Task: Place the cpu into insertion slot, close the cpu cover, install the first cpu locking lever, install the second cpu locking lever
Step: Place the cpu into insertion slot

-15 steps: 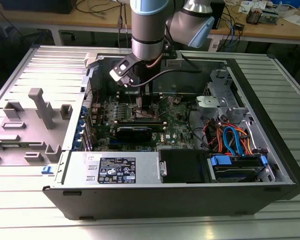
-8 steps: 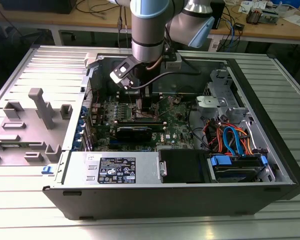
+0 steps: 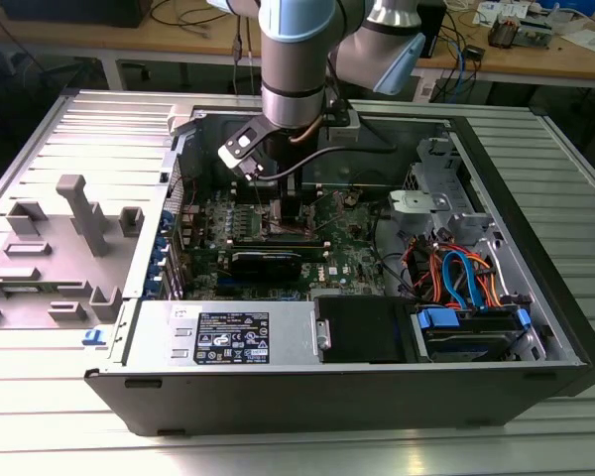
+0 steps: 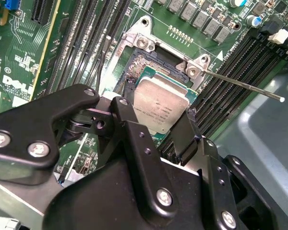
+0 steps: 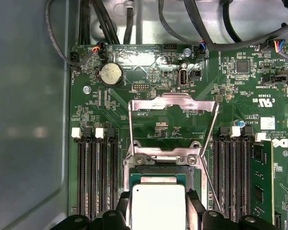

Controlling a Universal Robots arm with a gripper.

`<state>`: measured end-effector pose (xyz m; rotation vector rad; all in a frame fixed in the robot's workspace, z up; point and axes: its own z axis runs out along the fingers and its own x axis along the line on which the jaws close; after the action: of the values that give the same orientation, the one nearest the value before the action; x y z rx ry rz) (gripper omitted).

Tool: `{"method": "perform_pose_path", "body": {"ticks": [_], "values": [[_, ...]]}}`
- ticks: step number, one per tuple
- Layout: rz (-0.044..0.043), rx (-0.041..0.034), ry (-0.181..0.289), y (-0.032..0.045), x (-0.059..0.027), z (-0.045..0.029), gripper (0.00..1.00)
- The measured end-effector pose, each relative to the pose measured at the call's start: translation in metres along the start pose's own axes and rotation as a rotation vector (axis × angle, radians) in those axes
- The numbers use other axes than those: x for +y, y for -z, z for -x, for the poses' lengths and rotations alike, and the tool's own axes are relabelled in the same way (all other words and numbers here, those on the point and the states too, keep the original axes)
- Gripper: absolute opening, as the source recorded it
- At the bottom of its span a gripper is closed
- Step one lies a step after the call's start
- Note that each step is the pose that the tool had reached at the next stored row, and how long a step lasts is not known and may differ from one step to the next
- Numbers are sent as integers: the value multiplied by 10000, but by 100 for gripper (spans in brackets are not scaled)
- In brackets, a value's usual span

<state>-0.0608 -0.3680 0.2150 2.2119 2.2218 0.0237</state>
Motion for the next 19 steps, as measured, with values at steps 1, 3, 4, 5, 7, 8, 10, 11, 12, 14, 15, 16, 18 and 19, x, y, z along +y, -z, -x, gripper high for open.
{"method": "perform_pose_path", "body": {"ticks": [1,3,4,5,7,8,10,11,12,14,15,16,18,19], "values": [[0,0,0,-3,0,0,55],[0,0,0,-4,0,1,55],[0,1,0,-4,0,1,55],[1,0,0,-4,0,2,55],[10,0,3,-4,1,2,55],[13,0,2,-5,1,2,55],[44,1,7,-16,-3,7,55],[54,-1,12,-22,-7,12,55],[67,1,25,-30,-11,19,55],[88,2,31,-42,-19,24,55],[109,-1,33,-50,-21,25,55],[138,-8,35,-59,-21,29,55],[163,-20,34,-73,-21,29,55],[168,-22,33,-84,-25,30,55]]}}
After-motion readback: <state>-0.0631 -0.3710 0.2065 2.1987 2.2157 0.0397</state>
